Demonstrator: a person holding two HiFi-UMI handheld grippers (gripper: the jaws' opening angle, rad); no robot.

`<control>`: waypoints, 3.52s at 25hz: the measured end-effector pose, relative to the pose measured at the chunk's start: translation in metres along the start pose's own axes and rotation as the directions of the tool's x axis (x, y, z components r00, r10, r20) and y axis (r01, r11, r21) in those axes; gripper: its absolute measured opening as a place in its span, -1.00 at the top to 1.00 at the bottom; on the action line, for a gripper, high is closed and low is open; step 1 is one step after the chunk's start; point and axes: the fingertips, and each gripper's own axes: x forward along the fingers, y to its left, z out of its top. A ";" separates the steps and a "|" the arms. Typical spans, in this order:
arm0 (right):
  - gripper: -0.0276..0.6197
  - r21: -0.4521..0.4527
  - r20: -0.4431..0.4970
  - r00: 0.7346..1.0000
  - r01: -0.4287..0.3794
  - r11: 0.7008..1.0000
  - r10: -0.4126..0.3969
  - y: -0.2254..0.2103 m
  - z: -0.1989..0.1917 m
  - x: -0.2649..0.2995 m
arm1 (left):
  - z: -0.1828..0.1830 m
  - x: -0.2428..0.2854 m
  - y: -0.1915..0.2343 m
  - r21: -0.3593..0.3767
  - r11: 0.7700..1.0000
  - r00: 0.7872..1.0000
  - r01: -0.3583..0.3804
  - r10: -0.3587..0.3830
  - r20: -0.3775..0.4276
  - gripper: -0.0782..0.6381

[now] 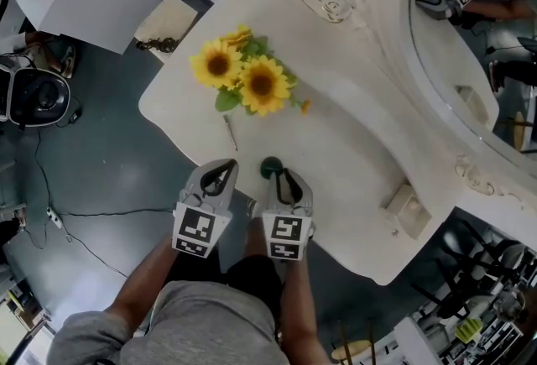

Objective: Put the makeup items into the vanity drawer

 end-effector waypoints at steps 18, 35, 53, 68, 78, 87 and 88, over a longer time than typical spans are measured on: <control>0.89 0.005 0.064 0.995 0.076 0.997 -0.076 -0.020 0.022 -0.026 | 0.031 -0.007 0.000 0.036 0.999 0.999 -0.009 0.007 0.049 0.75; 0.89 0.098 0.235 0.918 0.303 0.948 -0.318 -0.099 0.080 -0.139 | 0.150 -0.010 -0.080 0.230 0.966 0.965 0.119 -0.167 0.201 0.75; 0.89 0.305 0.209 0.762 0.544 0.781 -0.613 -0.209 0.023 -0.262 | 0.206 0.022 -0.235 0.420 0.844 0.876 0.334 -0.443 0.192 0.75; 0.89 0.401 0.102 0.711 0.611 0.683 -0.696 -0.283 -0.049 -0.296 | 0.195 0.068 -0.326 0.459 0.773 0.840 0.438 -0.534 0.096 0.75; 0.89 0.425 0.039 0.736 0.600 0.677 -0.676 -0.322 -0.099 -0.285 | 0.168 0.103 -0.369 0.450 0.761 0.847 0.468 -0.532 0.019 0.75; 0.89 0.430 0.013 0.763 0.580 0.692 -0.647 -0.338 -0.125 -0.264 | 0.145 0.126 -0.380 0.434 0.768 0.859 0.470 -0.511 -0.027 0.75; 0.89 0.429 0.012 0.766 0.577 0.695 -0.643 -0.338 -0.126 -0.262 | 0.145 0.127 -0.380 0.434 0.769 0.860 0.470 -0.509 -0.029 0.75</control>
